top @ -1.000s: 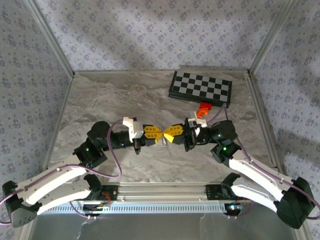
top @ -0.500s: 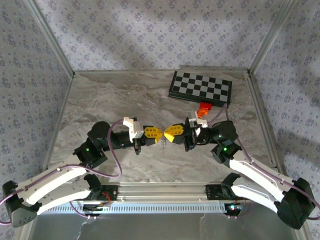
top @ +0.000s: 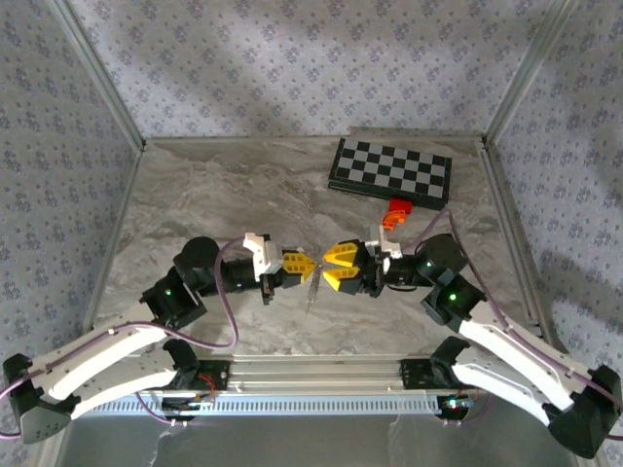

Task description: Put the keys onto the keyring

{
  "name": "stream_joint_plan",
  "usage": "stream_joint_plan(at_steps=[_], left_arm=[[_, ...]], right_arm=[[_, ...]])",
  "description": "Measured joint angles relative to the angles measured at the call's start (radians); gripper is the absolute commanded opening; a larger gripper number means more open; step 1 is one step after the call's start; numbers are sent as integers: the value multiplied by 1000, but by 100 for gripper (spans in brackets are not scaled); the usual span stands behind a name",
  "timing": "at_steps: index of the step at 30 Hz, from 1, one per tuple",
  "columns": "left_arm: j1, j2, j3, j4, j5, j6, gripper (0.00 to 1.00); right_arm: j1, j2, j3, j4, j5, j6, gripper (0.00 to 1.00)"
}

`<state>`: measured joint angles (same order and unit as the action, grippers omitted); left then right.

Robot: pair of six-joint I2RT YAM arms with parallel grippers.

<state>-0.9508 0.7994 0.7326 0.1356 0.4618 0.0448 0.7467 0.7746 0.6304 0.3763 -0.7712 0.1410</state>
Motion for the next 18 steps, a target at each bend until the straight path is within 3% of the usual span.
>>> stream_joint_plan(at_steps=[5,9,18], left_arm=[[0,-3,47,-150,-26,86,0],[-2,2,82,-224,-42,133,0],[-66,58,154,-386,-121,225,0]], right_arm=[[15,-55,89,-273,93,-143,44],[52,-48,140,-444,178,-233,39],[133,9,175,-603,287,-331,34]])
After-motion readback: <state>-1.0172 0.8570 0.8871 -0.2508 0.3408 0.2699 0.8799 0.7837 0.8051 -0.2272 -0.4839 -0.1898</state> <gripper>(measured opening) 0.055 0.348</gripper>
